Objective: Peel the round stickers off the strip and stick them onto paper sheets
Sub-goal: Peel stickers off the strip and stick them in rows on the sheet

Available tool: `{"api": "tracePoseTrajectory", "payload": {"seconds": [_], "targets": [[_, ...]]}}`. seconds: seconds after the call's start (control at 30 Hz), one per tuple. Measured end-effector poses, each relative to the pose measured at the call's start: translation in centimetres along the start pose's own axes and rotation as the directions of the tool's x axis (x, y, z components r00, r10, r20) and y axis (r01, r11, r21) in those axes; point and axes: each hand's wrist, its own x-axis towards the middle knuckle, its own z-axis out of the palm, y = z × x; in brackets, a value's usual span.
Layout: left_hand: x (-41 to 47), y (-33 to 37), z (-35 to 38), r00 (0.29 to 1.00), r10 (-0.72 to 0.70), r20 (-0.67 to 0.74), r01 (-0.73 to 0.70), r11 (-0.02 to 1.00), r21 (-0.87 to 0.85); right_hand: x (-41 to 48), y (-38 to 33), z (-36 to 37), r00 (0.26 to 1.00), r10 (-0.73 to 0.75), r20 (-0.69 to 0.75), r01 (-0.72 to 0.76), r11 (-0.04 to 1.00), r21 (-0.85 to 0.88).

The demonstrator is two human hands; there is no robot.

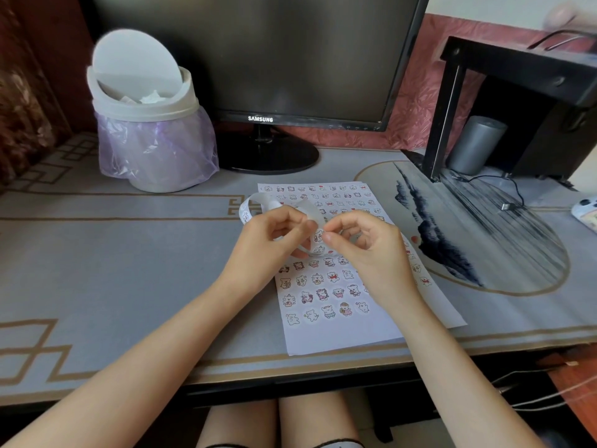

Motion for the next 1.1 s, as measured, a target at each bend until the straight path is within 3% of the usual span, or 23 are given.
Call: {"api": "tracePoseTrajectory", "payload": {"seconds": [0.43,0.57,0.77,1.1], "targets": [[0.1,-0.2,-0.1,0.999,-0.014,-0.034,0.015,0.999,0.036,-0.9,-0.7,-0.5,0.998,-0.042,0.055,0.046,0.995,-0.085],[0.1,-0.3,-0.2,0.999,-0.026,-0.045,0.028,0.999,0.037,-1.4,-1.2,-2.0,0.996,0.067,0.054,-0.066,0.998,-0.014],[0.1,-0.3,-0.1,0.998,-0.039,-0.041,0.04,0.999,0.029,-2.5,-0.4,-5.1,0.939,0.32,0.127,-0.317,0.947,-0.049],[0.1,-0.3,-0.1,0.998,-0.038,-0.042,0.04,0.998,0.044,-4.1,0.1,-6.9,0.885,0.433,0.168,-0.413,0.899,-0.144]]}}
